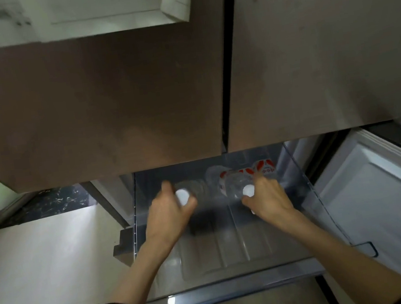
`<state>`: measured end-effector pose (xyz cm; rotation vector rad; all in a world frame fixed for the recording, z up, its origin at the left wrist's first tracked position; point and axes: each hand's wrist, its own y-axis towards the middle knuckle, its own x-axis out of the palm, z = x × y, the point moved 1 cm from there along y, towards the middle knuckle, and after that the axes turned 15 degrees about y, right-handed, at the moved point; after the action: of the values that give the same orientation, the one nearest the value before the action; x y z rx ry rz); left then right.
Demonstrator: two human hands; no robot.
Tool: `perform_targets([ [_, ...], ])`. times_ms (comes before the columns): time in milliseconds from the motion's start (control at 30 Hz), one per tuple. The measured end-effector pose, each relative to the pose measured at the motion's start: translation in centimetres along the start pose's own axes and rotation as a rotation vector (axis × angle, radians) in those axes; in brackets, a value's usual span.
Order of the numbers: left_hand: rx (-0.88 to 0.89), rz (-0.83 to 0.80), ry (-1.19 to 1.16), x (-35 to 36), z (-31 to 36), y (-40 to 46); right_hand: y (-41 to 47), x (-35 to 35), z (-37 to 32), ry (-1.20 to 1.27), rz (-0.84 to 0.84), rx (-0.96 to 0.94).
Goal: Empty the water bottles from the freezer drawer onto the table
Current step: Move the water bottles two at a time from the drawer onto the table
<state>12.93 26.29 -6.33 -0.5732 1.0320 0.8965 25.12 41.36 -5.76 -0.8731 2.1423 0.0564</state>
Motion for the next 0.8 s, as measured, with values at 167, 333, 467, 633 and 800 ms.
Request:
perform_targets([
  [167, 0.126, 0.100, -0.031, -1.6, -0.2, -0.6, -1.6, -0.6, -1.5, 0.019, 0.048, -0.189],
  [333, 0.179, 0.082, -0.071, -2.0, -0.4, -1.8, -2.0, -0.2, -1.8, 0.079, 0.043, -0.291],
  [467, 0.149, 0.096, -0.119, -3.0, -0.6, -3.8, -2.1, -0.6, -2.2, 0.130, 0.011, -0.403],
  [633, 0.058, 0.291, -0.153, -6.6, 0.0, -6.5, -3.8, -1.9, -4.6, 0.231, -0.004, -0.586],
  [800, -0.081, 0.532, -0.157, -11.4, -0.8, -10.6, -7.3, -3.6, -8.4, 0.329, -0.031, -0.770],
])
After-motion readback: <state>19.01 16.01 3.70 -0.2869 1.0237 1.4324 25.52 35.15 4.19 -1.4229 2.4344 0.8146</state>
